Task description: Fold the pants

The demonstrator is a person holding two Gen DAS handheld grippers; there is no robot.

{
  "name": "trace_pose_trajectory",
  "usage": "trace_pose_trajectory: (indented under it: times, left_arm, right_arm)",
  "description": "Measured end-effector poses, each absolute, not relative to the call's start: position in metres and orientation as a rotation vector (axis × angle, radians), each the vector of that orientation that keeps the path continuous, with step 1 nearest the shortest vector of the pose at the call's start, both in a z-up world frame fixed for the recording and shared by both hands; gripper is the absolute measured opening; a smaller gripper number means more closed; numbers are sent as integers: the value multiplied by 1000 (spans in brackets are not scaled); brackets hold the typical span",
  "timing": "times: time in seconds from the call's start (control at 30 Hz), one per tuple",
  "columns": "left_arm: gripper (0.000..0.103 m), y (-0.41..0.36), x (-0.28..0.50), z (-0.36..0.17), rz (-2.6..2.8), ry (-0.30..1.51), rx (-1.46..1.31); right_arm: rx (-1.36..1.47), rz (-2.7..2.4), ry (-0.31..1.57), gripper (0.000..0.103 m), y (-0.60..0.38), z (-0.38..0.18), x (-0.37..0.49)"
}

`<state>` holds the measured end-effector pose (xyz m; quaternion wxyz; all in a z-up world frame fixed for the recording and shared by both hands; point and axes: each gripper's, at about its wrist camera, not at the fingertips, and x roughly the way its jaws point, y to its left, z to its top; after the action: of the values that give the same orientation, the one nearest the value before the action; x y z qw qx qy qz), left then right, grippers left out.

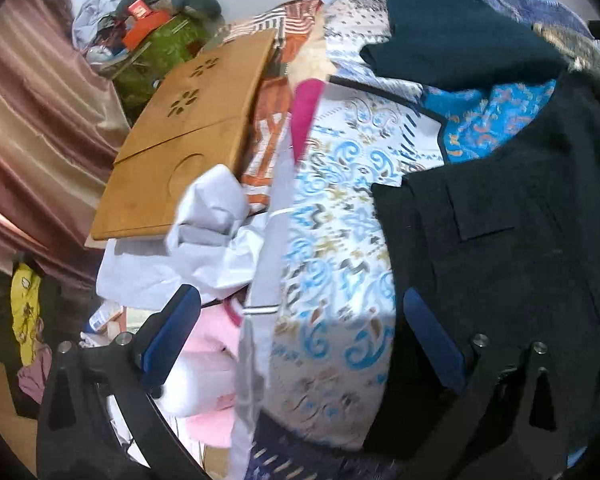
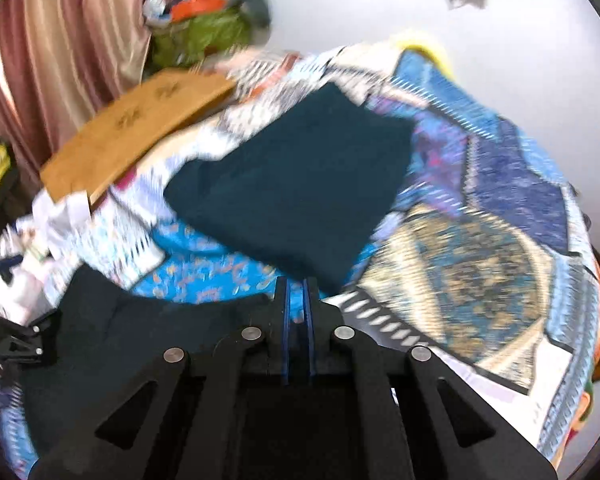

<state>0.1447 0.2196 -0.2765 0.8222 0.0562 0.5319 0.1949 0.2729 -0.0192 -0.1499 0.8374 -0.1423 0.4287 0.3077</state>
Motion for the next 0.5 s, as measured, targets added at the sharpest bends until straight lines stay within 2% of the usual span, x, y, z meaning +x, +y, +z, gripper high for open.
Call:
trace_pose_trajectory:
  times: [0.07, 0.13, 0.2, 0.5]
  left_arm:
    - [103, 218, 136, -259, 383, 1106, 80]
    - [103, 208, 128, -240, 336, 1065, 61]
    - [103, 194, 122, -224, 283, 1030, 50]
    - [103, 96, 101, -188, 29, 960, 76]
  right_arm:
    - [-292, 683, 916, 16, -35, -132, 263]
    - [-302, 713, 897, 36, -48, -119, 245]
    - [-333, 743, 851, 43, -64, -106, 217]
    - [-396, 826, 850, 44, -96, -114, 126]
